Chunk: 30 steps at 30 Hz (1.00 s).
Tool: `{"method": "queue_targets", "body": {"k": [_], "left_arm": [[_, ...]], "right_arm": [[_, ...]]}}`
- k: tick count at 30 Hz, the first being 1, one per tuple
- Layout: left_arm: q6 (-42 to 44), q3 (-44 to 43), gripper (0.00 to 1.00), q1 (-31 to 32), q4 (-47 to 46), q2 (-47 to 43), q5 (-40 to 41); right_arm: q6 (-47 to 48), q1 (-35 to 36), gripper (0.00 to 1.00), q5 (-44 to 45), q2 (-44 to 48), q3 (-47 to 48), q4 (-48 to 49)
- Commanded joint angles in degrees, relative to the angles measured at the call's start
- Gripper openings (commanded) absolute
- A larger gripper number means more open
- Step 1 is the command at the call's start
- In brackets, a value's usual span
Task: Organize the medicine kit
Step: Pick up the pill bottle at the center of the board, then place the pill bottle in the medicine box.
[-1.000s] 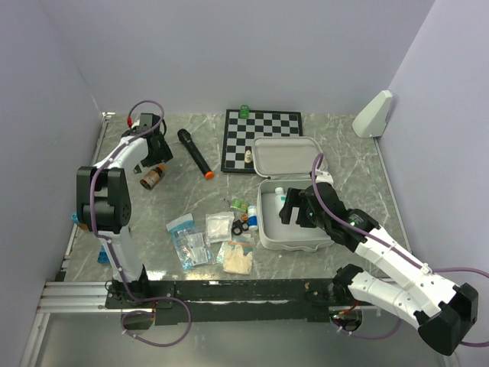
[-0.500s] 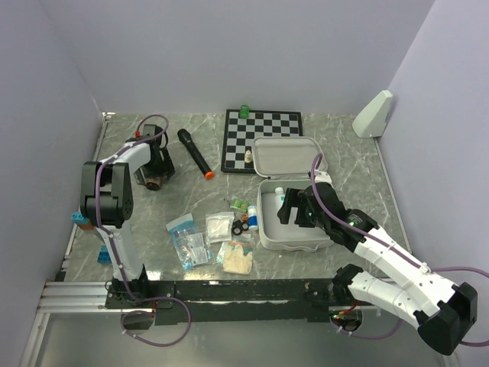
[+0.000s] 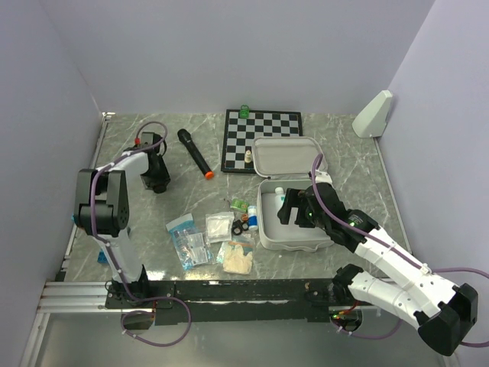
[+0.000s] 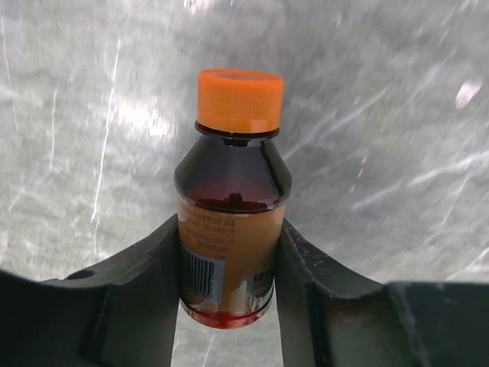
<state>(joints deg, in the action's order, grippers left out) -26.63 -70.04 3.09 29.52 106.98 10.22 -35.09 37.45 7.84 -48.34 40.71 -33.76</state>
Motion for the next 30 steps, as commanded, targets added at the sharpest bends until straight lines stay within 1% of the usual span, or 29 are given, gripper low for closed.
{"method": "queue_targets", "body": {"k": [1, 3, 6, 8, 10, 11, 14, 16, 18, 19, 21, 23, 27, 29, 30], "left_arm": [[-1.0, 2.7, 0.37, 1.5, -0.9, -7.2, -1.5], [-1.6, 4.2, 0.34, 3.7, -1.5, -12.7, -1.7], [-4.5, 6.1, 0.35, 8.9, -3.0, -20.0, -4.1], [-7.9, 6.8, 0.36, 14.6, -4.6, -25.1, -5.0], [-13.2, 7.5, 0.36, 21.7, -7.1, -29.9, -6.1], [-17.5, 8.2, 0.36, 24.9, -9.0, -31.3, -6.6], [-26.3, 10.6, 0.35, 34.9, -19.2, -33.2, -6.4], [-29.1, 9.5, 0.34, 41.0, -24.5, -31.3, -4.3], [-30.4, 5.2, 0.35, 45.6, -24.8, -26.1, -2.0], [-31.0, 3.0, 0.34, 47.1, -24.9, -23.3, -2.7], [-32.9, -0.8, 0.33, 49.3, -25.2, -17.1, -4.0], [-34.3, -4.1, 0.31, 51.7, -26.9, -12.9, -4.5], [-36.5, -11.2, 0.34, 56.3, -25.4, -4.5, -3.1], [-38.0, -13.8, 0.34, 57.4, -23.9, -1.2, -2.0], [-38.5, -14.1, 0.35, 57.5, -24.6, 0.1, -2.2]], "right_arm": [[-0.3, -0.4, 1.0, 0.2, 1.5, 0.6, -0.3], [-0.1, -0.4, 1.0, 0.8, 1.8, 1.3, -0.9], [0.5, -0.4, 1.0, 2.1, 2.0, 2.5, -2.0], [0.8, -0.4, 1.0, 3.1, 2.1, 3.8, -3.1], [1.1, -0.4, 1.0, 4.2, 2.2, 5.3, -4.4], [1.1, -0.4, 1.0, 5.0, 2.4, 6.1, -5.2], [1.2, -0.4, 1.0, 6.7, 3.7, 8.5, -7.6], [1.1, -0.4, 1.0, 7.7, 5.1, 9.4, -9.1], [0.9, -0.4, 1.0, 8.8, 6.6, 9.8, -10.4], [0.7, -0.5, 1.0, 9.1, 7.3, 10.0, -11.4], [0.0, -0.5, 1.0, 9.7, 8.6, 10.1, -13.2], [-0.7, -0.5, 1.0, 10.0, 9.7, 10.1, -14.5], [-1.7, -0.5, 1.0, 10.6, 12.1, 9.5, -16.1], [-2.0, -0.5, 1.0, 10.9, 12.7, 9.3, -16.7], [-2.0, -0.5, 1.0, 10.9, 12.9, 9.5, -17.0]]}}
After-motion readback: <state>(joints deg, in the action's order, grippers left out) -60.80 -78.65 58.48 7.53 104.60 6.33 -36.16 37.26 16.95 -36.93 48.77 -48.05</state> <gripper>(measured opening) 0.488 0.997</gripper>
